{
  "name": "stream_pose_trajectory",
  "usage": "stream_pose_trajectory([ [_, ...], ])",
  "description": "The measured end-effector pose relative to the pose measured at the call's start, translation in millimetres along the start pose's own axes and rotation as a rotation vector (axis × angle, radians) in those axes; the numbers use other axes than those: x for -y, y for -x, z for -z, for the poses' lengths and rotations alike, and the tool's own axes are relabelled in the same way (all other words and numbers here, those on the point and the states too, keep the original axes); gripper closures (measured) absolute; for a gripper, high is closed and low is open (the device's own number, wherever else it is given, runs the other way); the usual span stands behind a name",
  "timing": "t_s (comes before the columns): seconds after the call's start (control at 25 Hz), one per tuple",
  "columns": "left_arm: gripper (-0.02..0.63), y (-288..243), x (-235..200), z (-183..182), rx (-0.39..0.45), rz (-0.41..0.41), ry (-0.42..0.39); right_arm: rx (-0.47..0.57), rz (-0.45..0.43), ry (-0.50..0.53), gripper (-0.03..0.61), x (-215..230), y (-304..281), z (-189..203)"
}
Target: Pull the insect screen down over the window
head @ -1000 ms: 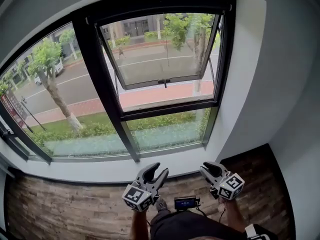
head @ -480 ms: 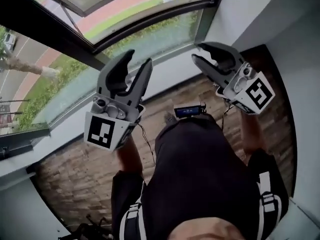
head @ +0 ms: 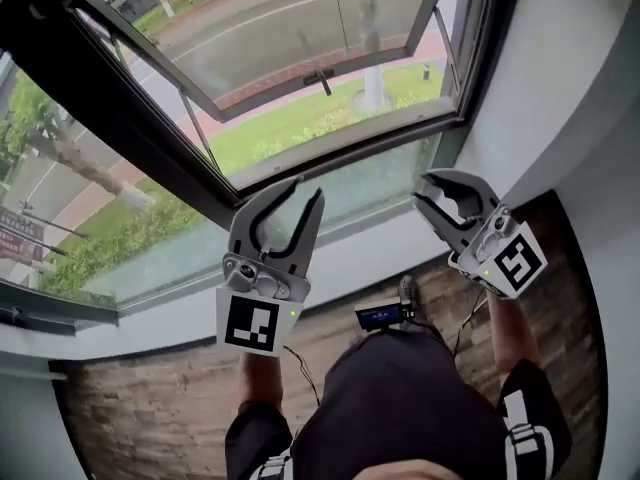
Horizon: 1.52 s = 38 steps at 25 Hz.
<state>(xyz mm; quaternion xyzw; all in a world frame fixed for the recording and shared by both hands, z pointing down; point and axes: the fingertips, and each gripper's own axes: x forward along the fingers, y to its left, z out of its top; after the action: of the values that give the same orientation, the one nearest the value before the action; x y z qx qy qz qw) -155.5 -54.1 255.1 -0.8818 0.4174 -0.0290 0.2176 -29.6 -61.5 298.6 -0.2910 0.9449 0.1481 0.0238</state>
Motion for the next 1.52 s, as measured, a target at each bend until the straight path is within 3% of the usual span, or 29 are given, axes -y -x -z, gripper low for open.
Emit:
stream_pose_trajectory([
  [0.12, 0.518, -51.8, -61.0, -21.1, -0.045, -0.089, -0.207, 0.056, -0.037, 0.183, 0.472, 68.3, -42.1, -29.3],
  [0.32, 0.518, -125.3, -120.2, -76.6, -0.054, -0.241, -0.381, 0.024, -0.012, 0.415, 0.472, 161.5, -56.7, -59.9],
  [0.44, 0.518, -166.9, -150.2, -105.6, -0.082, -0.340, -0.531, 0.004, 0.014, 0.592, 0.472, 212.8, -70.4, -80.7],
  [0.64, 0.518, -214.8, -219.8, -136.9, -0.293, -0.552, -0.886, 0.029, 0.065, 0.947, 0.472, 287.6, -114.1, -133.8],
  [0.72, 0.518, -221.2, -245.3, -145.8, -0.366, -0.610, -0.976, 0.012, 0.122, 1.074, 0.472, 310.8, -124.9, -155.6],
  [0.92, 0.520, -232.5, -296.6, -171.1, -0.402, -0.649, -1.007, 0.001, 0.201, 1.203, 0.472, 344.4, -149.7, -206.6],
  [1.12, 0.528, -239.3, -320.3, -168.3, -0.463, -0.638, -1.054, -0.067, 0.164, 1.189, 0.472, 347.7, -175.6, -233.9],
  [1.28, 0.568, -252.3, -315.0, -174.9, -0.425, -0.591, -1.096, -0.127, 0.181, 1.231, 0.472, 345.7, -186.5, -240.4],
  [1.52, 0.607, -259.3, -319.0, -168.0, -0.472, -0.558, -1.161, -0.209, 0.172, 1.200, 0.474, 357.0, -203.8, -235.2],
])
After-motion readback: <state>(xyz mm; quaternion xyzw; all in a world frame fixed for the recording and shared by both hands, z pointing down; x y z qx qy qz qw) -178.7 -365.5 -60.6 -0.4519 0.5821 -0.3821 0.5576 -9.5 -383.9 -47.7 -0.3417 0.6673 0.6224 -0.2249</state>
